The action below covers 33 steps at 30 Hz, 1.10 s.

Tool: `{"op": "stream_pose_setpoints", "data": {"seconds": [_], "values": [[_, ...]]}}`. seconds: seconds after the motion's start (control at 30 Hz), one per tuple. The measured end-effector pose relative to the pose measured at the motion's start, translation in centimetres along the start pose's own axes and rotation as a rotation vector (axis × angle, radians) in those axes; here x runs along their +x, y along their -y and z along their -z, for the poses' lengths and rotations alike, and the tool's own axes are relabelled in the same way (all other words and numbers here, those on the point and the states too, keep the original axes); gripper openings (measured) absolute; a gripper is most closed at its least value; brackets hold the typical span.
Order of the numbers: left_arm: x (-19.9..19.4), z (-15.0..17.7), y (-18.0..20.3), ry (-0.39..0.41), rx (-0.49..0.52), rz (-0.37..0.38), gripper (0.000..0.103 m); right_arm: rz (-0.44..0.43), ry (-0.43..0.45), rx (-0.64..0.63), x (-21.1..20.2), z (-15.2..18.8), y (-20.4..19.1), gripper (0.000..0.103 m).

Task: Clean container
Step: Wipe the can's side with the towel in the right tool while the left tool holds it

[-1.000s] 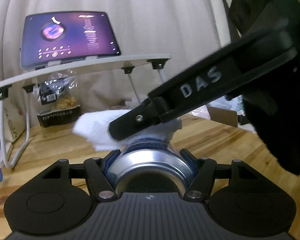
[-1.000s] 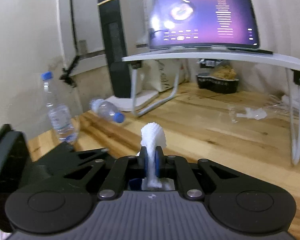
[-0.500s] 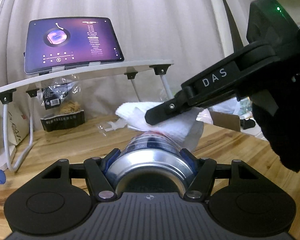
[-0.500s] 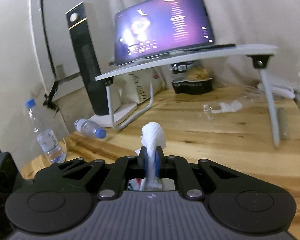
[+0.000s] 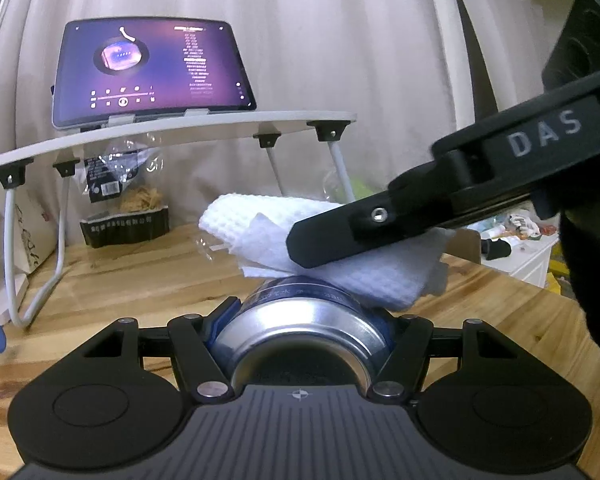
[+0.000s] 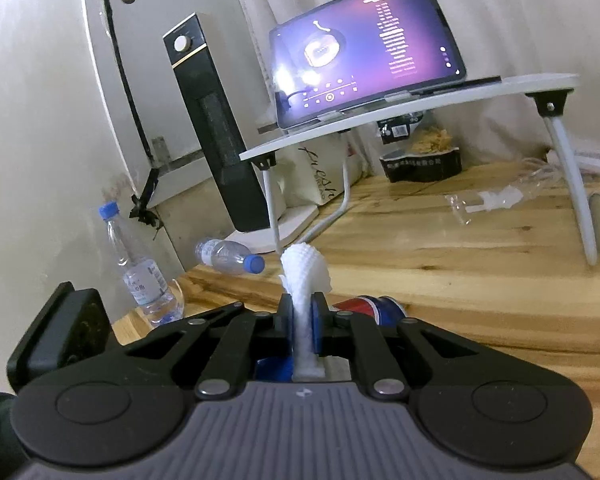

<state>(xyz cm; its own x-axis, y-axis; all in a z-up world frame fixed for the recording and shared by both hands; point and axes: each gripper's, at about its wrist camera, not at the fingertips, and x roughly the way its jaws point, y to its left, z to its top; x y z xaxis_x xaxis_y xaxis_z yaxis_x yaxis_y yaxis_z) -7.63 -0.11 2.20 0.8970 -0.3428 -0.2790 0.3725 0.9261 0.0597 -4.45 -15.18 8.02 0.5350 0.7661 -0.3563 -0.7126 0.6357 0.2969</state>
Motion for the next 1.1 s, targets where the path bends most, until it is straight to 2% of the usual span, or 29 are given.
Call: {"op": "stream_pose_setpoints", "data": {"seconds": [0.17, 0.37, 0.67, 0.93, 1.1], "values": [[0.0, 0.1, 0.0, 0.003, -0.011, -0.004, 0.067, -0.022, 0.006, 0.023, -0.2, 0.4, -0.3, 0.012], [0.2, 0.0, 0.3, 0.012, 0.009, 0.004, 0.067, -0.007, 0.023, 0.026, -1.8, 1.0, 1.0, 0.012], [0.0, -0.1, 0.1, 0.012, 0.006, -0.024, 0.067, 0.005, 0.027, 0.041, -1.3, 1.2, 2.2, 0.012], [-0.6, -0.1, 1.0, 0.032, 0.073, -0.05, 0.067, 0.013, 0.021, 0.03, -1.2, 0.9, 2.6, 0.012], [-0.5, -0.2, 0.8, 0.019, 0.069, -0.062, 0.067, 0.018, 0.018, 0.022, -1.1, 0.6, 2.9, 0.012]]}}
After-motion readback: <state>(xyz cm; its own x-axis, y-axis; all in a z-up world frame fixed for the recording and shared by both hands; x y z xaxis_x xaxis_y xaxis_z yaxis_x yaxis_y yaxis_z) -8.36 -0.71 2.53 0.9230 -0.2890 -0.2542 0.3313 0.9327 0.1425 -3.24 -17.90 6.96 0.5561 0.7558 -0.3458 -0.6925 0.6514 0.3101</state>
